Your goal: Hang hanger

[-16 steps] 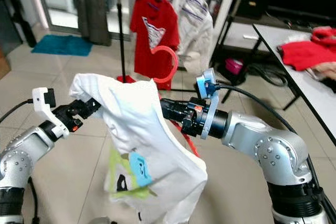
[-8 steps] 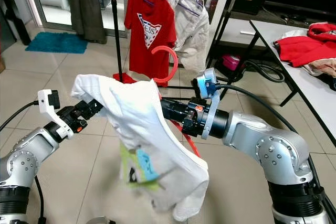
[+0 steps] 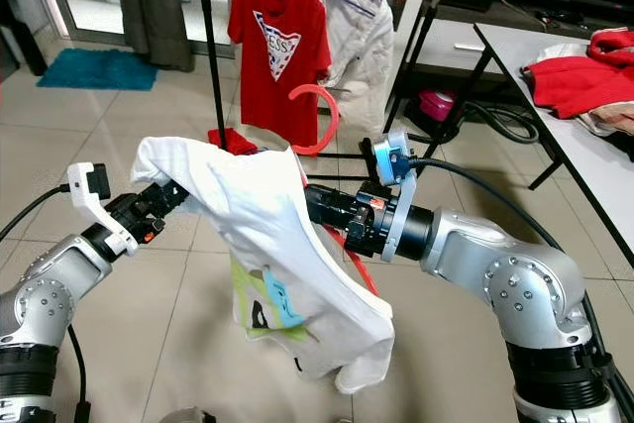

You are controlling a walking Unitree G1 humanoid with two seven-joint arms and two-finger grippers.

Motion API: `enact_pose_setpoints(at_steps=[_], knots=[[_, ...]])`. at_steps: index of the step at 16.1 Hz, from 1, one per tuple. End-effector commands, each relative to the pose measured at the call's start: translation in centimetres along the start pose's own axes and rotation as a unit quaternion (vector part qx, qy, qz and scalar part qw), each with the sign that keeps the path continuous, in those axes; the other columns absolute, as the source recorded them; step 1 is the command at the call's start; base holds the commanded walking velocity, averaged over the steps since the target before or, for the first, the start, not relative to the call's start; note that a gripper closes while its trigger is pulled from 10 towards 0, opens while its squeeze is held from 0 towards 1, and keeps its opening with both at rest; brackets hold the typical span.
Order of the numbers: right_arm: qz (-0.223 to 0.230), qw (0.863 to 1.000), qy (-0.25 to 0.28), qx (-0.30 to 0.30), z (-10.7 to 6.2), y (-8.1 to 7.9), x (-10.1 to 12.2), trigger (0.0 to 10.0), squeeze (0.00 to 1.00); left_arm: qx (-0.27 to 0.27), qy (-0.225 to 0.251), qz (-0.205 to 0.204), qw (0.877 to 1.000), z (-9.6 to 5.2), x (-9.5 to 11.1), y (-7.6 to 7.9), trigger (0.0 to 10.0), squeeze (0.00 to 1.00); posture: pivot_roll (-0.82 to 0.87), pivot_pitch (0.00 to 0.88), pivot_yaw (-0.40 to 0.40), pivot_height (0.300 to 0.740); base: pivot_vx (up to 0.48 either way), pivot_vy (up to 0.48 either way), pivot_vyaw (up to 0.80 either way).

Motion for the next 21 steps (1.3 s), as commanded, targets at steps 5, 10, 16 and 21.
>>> enact_pose_setpoints(at_steps=[5, 10, 16, 21], knots=[[-0.011, 1.000, 0.007, 0.006, -0.3, -0.5, 0.4, 10.0, 0.00, 0.033, 0.023, -0.015, 0.999, -0.4, 0.1, -0.8, 0.0, 0.00, -0.08, 0.000, -0.102, 0.740, 0.000, 0.000, 0.00], [-0.010, 1.000, 0.007, 0.001, -0.4, -0.4, 0.3, 10.0, 0.00, 0.058, 0.046, -0.027, 0.997, -0.8, 0.6, -1.5, 0.0, 0.00, -0.08, 0.000, -0.100, 0.740, 0.000, 0.000, 0.00], [-0.013, 1.000, 0.013, -0.012, -0.3, -0.1, 0.4, 10.0, 0.00, 0.116, 0.088, -0.051, 0.988, -1.6, 1.2, -3.0, 0.0, 0.00, -0.09, 0.000, -0.098, 0.740, 0.000, 0.000, 0.00], [-0.007, 0.999, 0.017, -0.049, -0.6, 1.0, 0.3, 10.0, 0.00, 0.170, 0.191, -0.097, 0.962, -3.3, 3.7, -4.7, 0.0, 0.00, -0.08, 0.000, -0.093, 0.740, 0.000, 0.000, 0.00]])
Point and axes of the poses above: a point about 5 cm out from each wrist's last joint towards the gripper, its own z axis pointing out of the wrist towards the gripper, its own x axis along the axis of the wrist's last joint, y = z × x, the point moved 2 cm from there along z, pointing out of the wrist towards the gripper, and after that the axes turned 11 degrees about z, right-handed, at the moved point
